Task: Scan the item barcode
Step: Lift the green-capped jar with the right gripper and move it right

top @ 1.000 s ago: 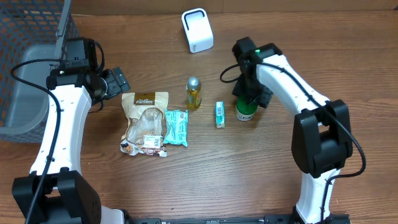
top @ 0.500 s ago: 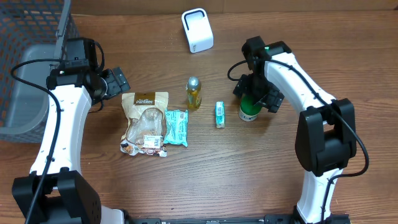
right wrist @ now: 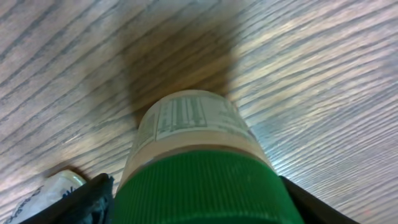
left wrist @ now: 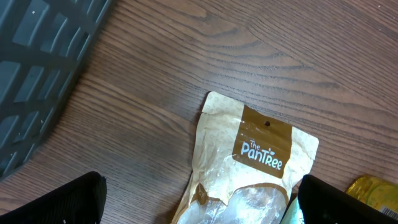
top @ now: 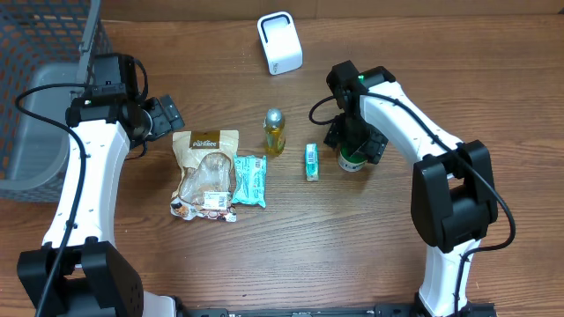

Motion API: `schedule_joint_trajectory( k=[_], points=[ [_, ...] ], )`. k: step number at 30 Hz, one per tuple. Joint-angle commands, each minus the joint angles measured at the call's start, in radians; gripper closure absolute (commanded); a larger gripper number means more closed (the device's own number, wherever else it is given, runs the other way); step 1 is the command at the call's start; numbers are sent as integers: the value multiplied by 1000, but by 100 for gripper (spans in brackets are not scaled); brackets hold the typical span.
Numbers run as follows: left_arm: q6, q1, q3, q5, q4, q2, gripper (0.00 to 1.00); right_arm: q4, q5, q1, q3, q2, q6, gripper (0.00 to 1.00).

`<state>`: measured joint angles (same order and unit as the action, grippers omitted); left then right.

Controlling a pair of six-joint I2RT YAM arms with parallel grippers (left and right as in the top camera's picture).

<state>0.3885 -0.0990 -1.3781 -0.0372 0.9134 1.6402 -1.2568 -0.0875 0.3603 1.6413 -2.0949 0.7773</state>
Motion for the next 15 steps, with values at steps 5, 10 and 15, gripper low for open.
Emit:
schedule_joint_trajectory(
  k=[5, 10, 15],
  points=[
    [-8, 1, -12, 5, -2, -11, 0, 30, -24, -1, -5, 2, -42, 29],
    [-8, 1, -12, 5, -2, -11, 0, 37, -24, -2, -5, 2, -166, 30],
    [-8, 1, -12, 5, -2, -11, 0, 35, -24, -2, -5, 2, -323, 32]
  ],
)
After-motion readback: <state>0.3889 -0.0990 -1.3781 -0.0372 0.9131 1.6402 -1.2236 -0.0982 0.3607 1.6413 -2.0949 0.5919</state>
